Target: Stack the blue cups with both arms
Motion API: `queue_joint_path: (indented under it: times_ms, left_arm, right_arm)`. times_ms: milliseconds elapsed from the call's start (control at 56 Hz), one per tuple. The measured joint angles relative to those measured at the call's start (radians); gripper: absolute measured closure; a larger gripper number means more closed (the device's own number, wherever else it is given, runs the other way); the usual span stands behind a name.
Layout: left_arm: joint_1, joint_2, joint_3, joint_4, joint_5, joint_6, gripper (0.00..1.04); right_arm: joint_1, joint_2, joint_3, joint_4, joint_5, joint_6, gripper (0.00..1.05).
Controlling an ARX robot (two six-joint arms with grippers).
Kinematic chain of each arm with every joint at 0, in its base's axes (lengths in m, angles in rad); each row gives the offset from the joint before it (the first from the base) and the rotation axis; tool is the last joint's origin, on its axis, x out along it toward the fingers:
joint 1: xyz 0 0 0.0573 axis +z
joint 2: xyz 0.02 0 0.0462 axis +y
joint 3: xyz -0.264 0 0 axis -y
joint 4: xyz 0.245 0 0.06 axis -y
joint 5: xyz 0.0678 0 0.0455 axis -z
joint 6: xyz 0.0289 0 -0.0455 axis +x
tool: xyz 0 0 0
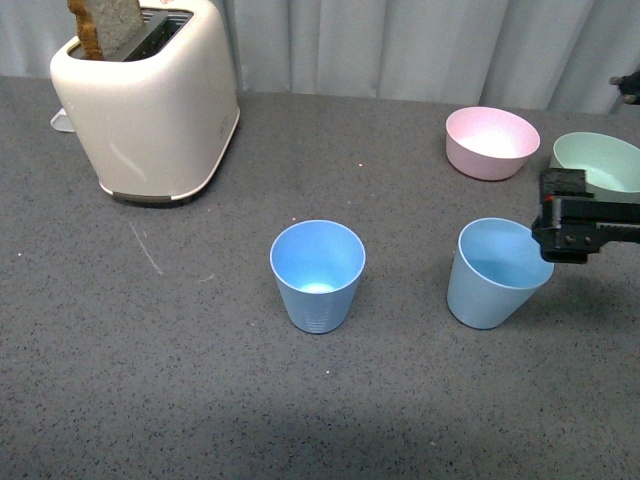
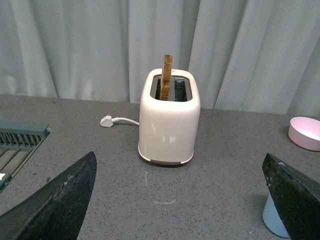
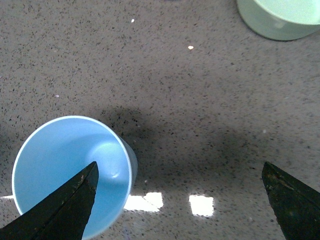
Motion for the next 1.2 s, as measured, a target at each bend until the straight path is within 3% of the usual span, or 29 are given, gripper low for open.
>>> queue_joint_path:
  times_ms: [250,375,589,661,875,982,1196]
  left_arm:
    - [0.000,0.000,0.000,0.000,0.000,0.000,0.07]
    - [0.000,0.000,0.000,0.000,0.000,0.000,0.07]
    - [0.000,0.000,0.000,0.000,0.000,0.000,0.07]
    - [0.000,0.000,0.000,0.000,0.000,0.000,0.07]
    - [0.000,0.000,0.000,0.000,0.000,0.000,0.07]
    - [0.000,0.000,0.000,0.000,0.000,0.000,0.07]
    - [0.000,0.000,0.000,0.000,0.000,0.000,0.07]
  right_arm:
    - [0.028,0.113,0.088,-0.069,-0.003,0.039,0.10]
    - [0.040,0.146,0.108,-0.079,-0.006,0.046,0.32]
    - [0.048,0.155,0.123,-0.097,-0.006,0.055,0.60]
    - [0.053,0.156,0.124,-0.100,-0.004,0.060,0.76]
    - [0.056,0.156,0.127,-0.105,-0.017,0.065,1.03]
    - [0.058,0.150,0.134,-0.122,-0.031,0.075,1.04]
    - [0.082,0.065,0.150,-0.181,-0.150,0.115,1.04]
